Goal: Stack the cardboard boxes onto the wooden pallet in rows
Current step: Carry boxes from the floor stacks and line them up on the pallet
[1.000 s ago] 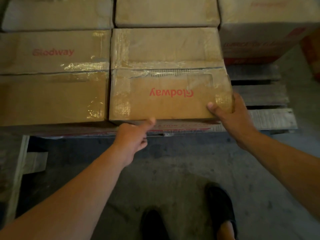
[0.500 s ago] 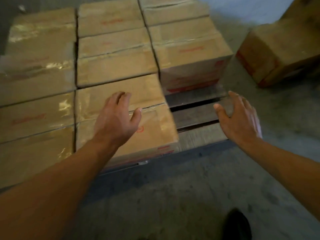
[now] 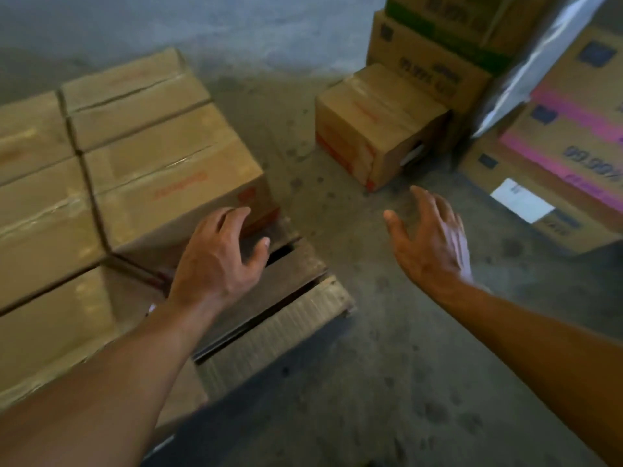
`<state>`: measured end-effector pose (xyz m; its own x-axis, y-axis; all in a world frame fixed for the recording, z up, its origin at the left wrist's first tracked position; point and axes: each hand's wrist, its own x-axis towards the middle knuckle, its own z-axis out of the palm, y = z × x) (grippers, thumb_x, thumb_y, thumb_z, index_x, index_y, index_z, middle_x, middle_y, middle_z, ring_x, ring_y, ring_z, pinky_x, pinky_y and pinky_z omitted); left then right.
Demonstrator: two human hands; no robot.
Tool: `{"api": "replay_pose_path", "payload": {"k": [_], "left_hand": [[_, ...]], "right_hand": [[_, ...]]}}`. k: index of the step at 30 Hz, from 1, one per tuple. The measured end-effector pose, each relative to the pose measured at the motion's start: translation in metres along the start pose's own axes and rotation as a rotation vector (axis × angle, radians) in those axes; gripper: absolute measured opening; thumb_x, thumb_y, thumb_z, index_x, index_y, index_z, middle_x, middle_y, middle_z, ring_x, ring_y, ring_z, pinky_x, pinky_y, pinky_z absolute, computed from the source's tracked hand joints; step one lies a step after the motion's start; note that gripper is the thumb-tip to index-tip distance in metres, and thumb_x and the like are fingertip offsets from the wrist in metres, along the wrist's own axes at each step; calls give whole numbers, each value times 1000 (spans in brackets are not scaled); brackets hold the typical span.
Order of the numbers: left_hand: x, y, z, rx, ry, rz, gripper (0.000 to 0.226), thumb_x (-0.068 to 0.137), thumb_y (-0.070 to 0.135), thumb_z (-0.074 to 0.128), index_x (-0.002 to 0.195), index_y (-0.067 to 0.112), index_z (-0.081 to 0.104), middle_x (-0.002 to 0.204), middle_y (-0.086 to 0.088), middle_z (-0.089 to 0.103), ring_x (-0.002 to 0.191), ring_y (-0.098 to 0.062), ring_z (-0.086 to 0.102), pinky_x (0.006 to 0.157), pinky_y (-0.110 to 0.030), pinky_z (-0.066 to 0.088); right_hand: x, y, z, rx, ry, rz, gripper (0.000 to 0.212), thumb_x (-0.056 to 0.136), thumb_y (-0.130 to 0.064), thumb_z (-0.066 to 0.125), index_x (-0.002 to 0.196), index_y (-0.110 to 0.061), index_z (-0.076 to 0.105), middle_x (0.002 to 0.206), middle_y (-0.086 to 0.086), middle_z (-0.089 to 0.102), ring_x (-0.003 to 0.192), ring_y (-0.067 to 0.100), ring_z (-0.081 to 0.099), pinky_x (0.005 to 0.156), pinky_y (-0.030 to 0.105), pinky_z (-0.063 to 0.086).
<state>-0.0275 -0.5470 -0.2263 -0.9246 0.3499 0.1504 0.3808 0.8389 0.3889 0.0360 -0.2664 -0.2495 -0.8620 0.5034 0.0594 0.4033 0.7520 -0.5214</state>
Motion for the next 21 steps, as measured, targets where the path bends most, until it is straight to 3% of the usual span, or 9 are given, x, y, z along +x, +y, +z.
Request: {"api": "replay_pose_path", "payload": {"k": [6, 10, 16, 21], "left_hand": [[109, 34, 22, -14, -20, 73, 56, 86, 41, 55, 127, 3, 59, 121, -19, 62, 109, -37, 57, 91, -40, 45], [192, 33, 30, 3, -1, 118, 50, 88, 35, 66, 127, 5, 61, 121, -18, 62, 110, -36, 59, 92, -40, 46], [359, 9, 91, -81, -43, 171, 54, 89, 32, 70, 131, 0, 58, 125, -22, 61, 114, -39, 58, 94, -42, 46], [452, -20, 165, -140, -207, 185, 60, 91, 40, 64, 136, 2, 53, 130, -20, 58, 119, -34, 55, 96, -37, 42]], "right_hand": [[75, 24, -3, 26, 62, 89, 69, 95, -62, 45, 150, -22, 35, 149, 13, 44, 131, 33, 45, 99, 45, 42], [142, 19, 6, 96, 107, 162, 68, 95, -59, 50, 149, -19, 39, 148, 14, 43, 132, 34, 43, 102, 45, 39], [248, 19, 63, 177, 205, 314, 59, 96, -54, 53, 141, -17, 46, 144, 13, 47, 131, 33, 45, 95, 36, 37], [306, 18, 139, 220, 197, 601, 66, 97, -51, 54, 149, -13, 39, 153, 13, 41, 139, 32, 40, 110, 44, 35]]}}
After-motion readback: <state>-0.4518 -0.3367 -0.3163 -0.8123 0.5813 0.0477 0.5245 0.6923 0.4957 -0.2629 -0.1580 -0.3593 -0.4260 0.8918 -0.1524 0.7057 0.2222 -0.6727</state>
